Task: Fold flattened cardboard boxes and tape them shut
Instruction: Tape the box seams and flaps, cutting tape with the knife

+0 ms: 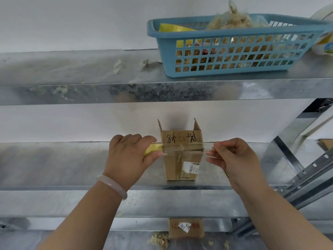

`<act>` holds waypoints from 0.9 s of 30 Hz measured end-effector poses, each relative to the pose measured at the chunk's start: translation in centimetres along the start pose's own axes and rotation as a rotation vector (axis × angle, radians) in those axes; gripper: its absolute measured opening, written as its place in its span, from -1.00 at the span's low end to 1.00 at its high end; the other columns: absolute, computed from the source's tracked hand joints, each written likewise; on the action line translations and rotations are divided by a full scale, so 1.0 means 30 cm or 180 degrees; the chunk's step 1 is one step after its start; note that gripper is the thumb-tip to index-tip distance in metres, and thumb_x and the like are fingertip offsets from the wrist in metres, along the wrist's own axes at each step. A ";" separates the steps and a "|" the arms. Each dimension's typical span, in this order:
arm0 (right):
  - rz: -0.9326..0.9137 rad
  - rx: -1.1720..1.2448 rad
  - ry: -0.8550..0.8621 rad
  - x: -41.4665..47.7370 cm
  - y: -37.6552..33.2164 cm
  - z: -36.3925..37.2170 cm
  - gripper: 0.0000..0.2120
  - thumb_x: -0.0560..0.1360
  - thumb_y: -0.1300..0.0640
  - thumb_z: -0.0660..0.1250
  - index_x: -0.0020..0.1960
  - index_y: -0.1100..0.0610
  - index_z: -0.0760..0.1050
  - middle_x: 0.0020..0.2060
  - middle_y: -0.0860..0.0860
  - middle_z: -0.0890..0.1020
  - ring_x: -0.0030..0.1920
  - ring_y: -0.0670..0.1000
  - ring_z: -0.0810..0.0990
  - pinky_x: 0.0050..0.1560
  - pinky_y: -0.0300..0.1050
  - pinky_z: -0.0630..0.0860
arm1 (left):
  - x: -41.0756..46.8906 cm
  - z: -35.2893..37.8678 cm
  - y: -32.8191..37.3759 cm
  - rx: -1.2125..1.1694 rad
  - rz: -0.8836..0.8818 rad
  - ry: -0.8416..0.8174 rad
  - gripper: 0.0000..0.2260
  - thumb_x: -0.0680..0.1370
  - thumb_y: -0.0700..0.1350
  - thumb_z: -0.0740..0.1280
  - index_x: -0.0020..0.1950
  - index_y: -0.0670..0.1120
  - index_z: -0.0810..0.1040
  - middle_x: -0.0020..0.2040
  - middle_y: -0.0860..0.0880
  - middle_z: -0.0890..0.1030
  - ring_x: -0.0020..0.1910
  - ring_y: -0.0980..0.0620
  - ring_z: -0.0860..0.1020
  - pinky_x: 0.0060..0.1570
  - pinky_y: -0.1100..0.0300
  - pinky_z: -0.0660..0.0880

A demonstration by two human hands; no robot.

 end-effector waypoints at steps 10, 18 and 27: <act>0.0210 0.0041 0.0024 0.061 0.059 0.004 -0.93 0.54 0.33 0.35 -0.11 0.24 0.48 -0.38 0.07 0.67 -0.27 0.06 0.69 -0.18 -0.04 0.66 | 0.012 0.081 -0.010 0.0277 -0.0073 -0.0115 -0.66 0.54 0.24 0.14 -0.07 0.09 0.62 -0.32 0.07 0.53 -0.29 -0.02 0.53 -0.12 0.06 0.31; 0.0678 0.0247 0.0002 0.119 0.117 0.010 -0.93 0.53 0.32 0.37 -0.07 0.25 0.48 -0.36 0.12 0.65 -0.31 0.02 0.67 -0.25 -0.07 0.66 | 0.015 0.139 -0.029 0.0305 -0.0081 -0.0208 -0.64 0.53 0.28 0.13 -0.05 0.11 0.62 -0.32 0.08 0.52 -0.28 0.00 0.54 -0.15 0.09 0.29; 0.1257 0.0352 -0.0260 0.152 0.170 0.002 -0.97 0.53 0.31 0.37 -0.07 0.26 0.52 -0.34 0.11 0.64 -0.32 0.02 0.62 -0.06 0.06 0.65 | 0.012 0.173 -0.040 0.0162 -0.0108 -0.0306 -0.63 0.52 0.30 0.11 -0.05 0.13 0.61 -0.31 0.10 0.53 -0.26 0.00 0.55 -0.12 0.08 0.32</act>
Point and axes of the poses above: each hand's wrist, its own x-axis towards the middle knuckle, its own z-axis out of the palm, y = z × x, the point moved 4 cm from there along x, towards the middle knuckle
